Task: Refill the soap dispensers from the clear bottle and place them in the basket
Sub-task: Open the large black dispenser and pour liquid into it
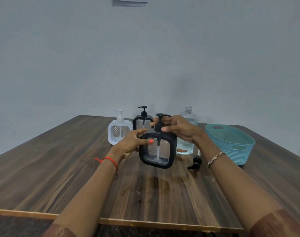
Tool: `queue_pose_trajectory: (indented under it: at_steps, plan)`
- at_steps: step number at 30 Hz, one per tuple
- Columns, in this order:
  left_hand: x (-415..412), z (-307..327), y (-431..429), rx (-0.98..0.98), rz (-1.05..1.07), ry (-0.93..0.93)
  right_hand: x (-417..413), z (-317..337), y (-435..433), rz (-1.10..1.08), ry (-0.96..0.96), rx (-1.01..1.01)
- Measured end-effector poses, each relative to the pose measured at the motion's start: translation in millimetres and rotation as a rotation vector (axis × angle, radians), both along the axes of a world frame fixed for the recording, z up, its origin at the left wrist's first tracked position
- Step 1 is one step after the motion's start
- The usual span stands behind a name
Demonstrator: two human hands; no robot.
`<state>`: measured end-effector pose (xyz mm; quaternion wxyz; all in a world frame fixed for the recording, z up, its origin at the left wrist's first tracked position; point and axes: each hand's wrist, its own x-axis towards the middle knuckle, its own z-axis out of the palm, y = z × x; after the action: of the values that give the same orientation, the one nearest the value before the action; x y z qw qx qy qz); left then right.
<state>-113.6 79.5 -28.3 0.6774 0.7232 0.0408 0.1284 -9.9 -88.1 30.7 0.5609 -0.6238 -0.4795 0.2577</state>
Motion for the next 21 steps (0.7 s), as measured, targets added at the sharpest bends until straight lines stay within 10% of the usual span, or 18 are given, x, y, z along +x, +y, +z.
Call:
queue_pose_trajectory:
  at_steps: [6,21]
  plan:
    - [5.1,6.2,-8.4,0.038,0.182,-0.052,-13.7,-5.2,10.2,-0.545,-0.283,0.017]
    - [0.4,4.3,-14.0,0.017,0.258,-0.114,-20.7,-10.6,27.8,-0.635,-0.339,-0.090]
